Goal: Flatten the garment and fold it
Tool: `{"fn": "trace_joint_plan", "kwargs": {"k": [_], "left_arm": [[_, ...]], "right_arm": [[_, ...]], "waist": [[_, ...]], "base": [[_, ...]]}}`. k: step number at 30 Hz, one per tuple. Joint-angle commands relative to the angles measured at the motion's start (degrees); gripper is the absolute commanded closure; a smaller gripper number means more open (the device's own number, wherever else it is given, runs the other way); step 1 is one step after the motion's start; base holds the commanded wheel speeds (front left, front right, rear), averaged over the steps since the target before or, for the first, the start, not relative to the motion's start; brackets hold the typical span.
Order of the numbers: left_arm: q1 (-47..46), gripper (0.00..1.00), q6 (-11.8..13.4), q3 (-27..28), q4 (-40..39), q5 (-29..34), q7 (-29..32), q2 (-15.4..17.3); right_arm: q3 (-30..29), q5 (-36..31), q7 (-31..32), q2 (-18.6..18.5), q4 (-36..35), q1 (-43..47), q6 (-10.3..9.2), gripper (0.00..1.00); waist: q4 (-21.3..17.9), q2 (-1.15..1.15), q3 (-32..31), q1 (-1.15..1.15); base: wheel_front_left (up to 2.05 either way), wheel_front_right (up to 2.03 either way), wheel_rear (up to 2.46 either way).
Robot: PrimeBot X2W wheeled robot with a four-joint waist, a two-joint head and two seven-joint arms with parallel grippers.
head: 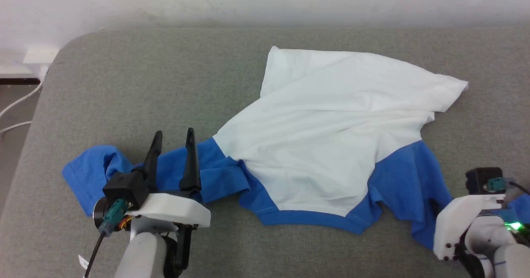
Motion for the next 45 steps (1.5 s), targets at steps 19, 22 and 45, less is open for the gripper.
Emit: {"fn": "trace_joint_plan", "kwargs": {"k": [19,22,45], "left_arm": [[-2.15,0.0,-1.55,0.83,1.5,1.4,-0.27,-0.54],[-2.35,0.0,-1.84,0.52,1.86,1.43,-0.27,-0.56],[2.82,0.0,-9.07,-16.54,2.11,5.55,23.27,6.94]], "right_arm": [[-6.05,-8.86,-12.23,-16.15,12.21,-18.41,-0.09,1.0],[-5.16,-7.24,-13.7,-15.06,14.33,-19.68,-0.09,0.0],[0.68,5.83,-21.42,0.33,-12.19,5.53,-0.09,0.0]], "waist": [[4.04,0.0,4.52,0.0],[4.41,0.0,4.33,0.0],[2.0,0.0,-2.28,0.0]], "base": [[0.0,0.0,0.0],[0.0,0.0,0.0],[0.0,0.0,0.0]]}}
